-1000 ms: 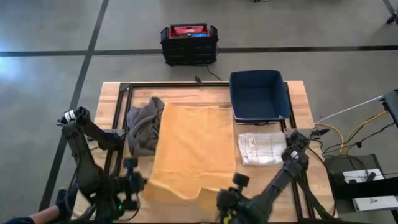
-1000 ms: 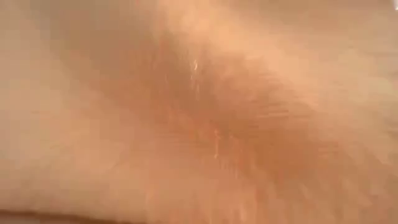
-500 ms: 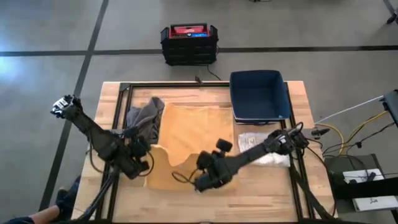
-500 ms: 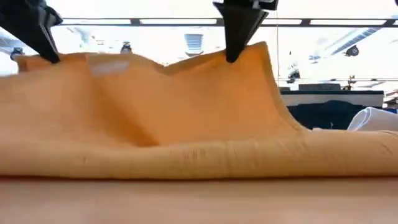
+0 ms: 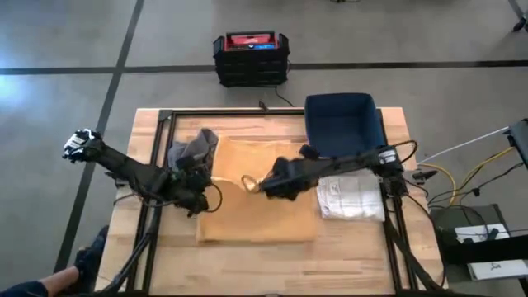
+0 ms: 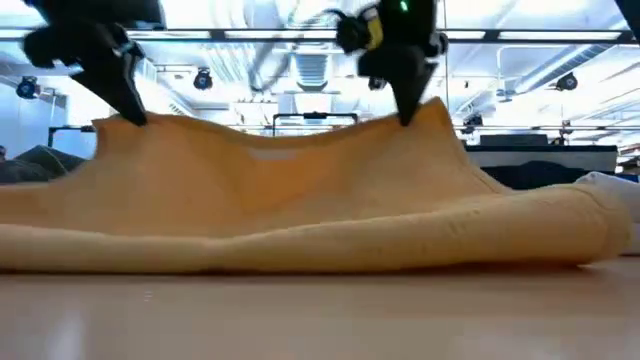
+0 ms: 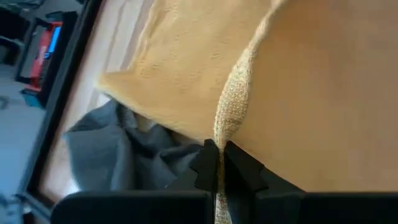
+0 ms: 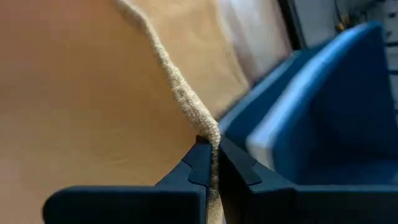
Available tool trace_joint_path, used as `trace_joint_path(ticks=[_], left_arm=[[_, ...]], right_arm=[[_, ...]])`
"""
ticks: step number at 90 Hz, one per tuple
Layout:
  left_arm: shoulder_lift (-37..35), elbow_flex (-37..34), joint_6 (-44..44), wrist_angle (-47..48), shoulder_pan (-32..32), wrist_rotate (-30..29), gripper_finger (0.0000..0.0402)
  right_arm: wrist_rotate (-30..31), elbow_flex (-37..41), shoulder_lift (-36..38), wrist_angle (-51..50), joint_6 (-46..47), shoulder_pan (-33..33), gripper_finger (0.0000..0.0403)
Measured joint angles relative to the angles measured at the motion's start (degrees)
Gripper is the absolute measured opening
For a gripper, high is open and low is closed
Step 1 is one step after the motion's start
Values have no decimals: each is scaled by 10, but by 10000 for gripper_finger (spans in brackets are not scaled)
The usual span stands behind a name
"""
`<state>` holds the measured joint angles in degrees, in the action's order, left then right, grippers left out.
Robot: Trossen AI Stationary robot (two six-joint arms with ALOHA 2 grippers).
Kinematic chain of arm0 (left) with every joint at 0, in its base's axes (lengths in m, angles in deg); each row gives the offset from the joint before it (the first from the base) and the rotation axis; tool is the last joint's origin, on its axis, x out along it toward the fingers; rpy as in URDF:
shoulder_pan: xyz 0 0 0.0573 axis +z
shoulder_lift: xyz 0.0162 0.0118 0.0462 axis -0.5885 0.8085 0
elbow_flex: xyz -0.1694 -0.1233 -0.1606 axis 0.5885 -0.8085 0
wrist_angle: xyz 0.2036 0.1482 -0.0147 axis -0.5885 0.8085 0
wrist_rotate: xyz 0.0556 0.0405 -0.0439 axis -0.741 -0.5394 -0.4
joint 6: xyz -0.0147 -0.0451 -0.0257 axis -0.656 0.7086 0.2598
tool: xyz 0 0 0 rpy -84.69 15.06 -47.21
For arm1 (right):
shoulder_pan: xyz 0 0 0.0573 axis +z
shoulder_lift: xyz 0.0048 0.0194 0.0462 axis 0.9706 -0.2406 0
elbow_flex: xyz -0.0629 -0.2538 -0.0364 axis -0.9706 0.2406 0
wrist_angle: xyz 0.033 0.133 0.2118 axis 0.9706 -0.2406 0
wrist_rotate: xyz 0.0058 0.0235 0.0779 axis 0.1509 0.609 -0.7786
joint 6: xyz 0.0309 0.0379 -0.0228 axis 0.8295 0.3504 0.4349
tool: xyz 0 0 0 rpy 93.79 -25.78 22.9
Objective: Fold towel
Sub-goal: Fold the yellow towel
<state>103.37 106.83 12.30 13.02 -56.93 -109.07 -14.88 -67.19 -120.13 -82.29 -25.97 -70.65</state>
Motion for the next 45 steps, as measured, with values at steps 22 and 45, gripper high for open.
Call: trace_joint_path(ticks=[22,45], left_arm=[[0,-2,-96,-27,130,-17,0],[3,-40,-243,-165,237,-13,0]], right_arm=[[-13,119,58,138,-93,-88,0],[-17,180,54,200,-153,-149,0]])
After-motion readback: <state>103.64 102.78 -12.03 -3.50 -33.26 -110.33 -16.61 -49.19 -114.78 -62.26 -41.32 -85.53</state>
